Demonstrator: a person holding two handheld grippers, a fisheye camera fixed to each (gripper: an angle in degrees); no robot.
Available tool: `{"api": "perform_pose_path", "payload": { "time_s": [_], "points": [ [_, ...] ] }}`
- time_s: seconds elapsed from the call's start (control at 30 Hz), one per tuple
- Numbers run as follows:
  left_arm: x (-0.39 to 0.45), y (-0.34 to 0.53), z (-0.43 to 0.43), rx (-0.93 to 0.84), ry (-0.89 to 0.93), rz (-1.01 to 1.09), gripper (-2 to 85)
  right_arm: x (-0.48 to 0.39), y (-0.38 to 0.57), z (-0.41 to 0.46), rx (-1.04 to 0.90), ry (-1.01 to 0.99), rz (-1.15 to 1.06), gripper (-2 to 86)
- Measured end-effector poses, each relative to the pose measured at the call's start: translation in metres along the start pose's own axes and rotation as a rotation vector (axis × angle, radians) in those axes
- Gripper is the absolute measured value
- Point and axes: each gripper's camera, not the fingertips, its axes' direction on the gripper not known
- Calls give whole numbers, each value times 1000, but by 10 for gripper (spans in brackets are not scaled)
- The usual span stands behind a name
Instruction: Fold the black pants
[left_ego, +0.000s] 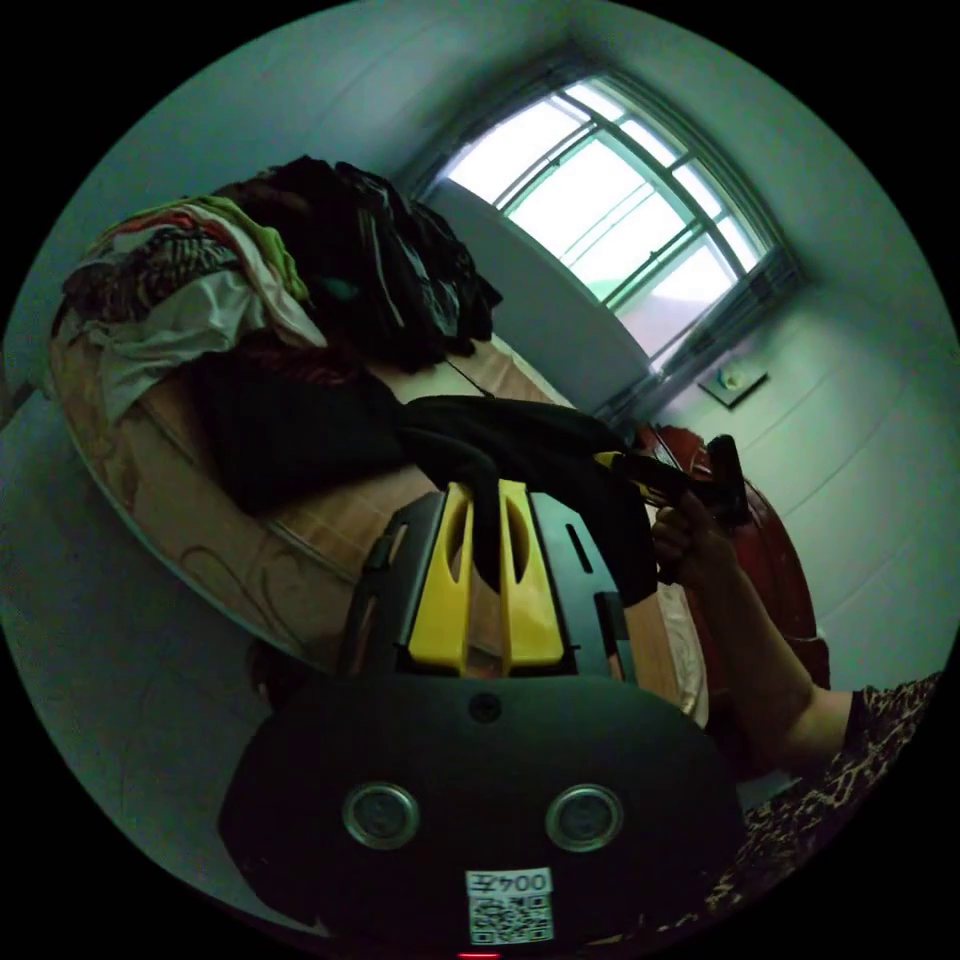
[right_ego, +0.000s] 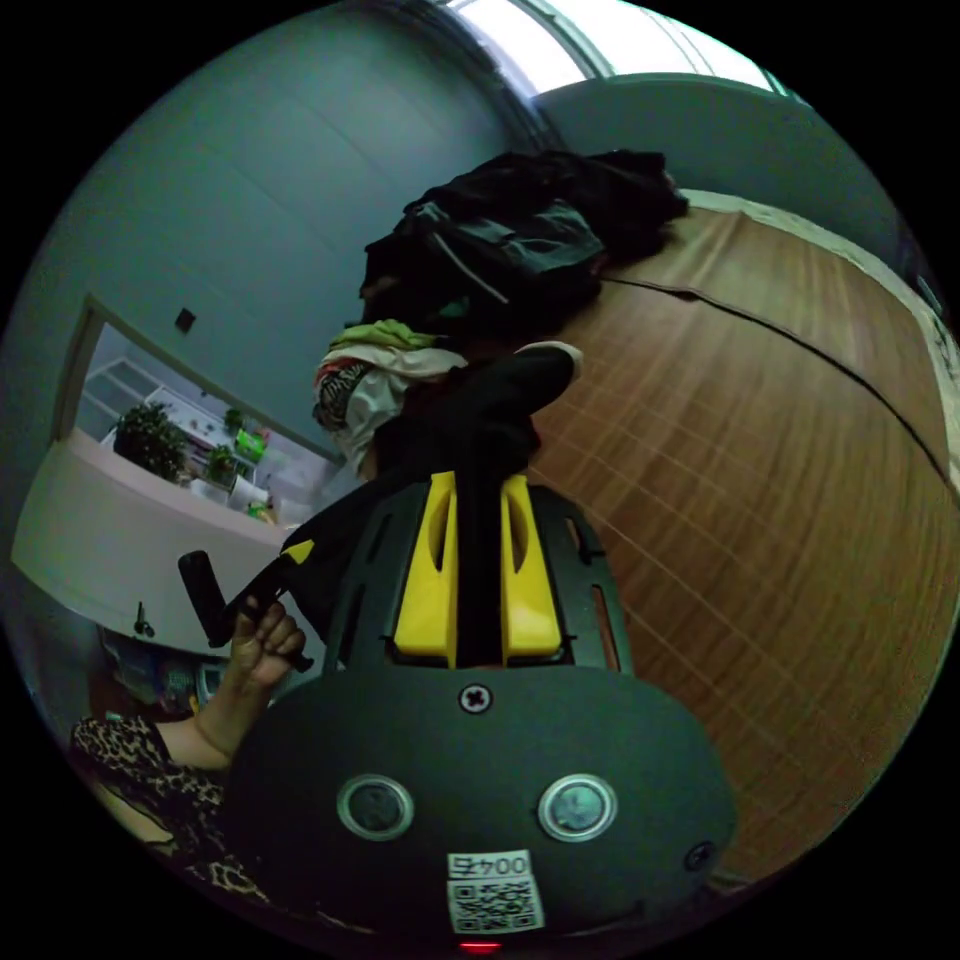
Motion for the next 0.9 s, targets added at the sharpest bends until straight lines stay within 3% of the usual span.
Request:
{"api": "perform_pose_path", "payload": {
  "time_s": [0.43,0.73,0.9],
  "points": [
    [-104,-60,-60,234,-284,-70,28,-140,-252,198,-151,-48,-247,71],
    [-134,-62,-30,162,-349,-69,32,-161,-324,309,-276,62,-230,69],
    [-167,-68,-30,123,-243,-176,41,-173,-348,351,-290,106,-201,75]
  ]
}}
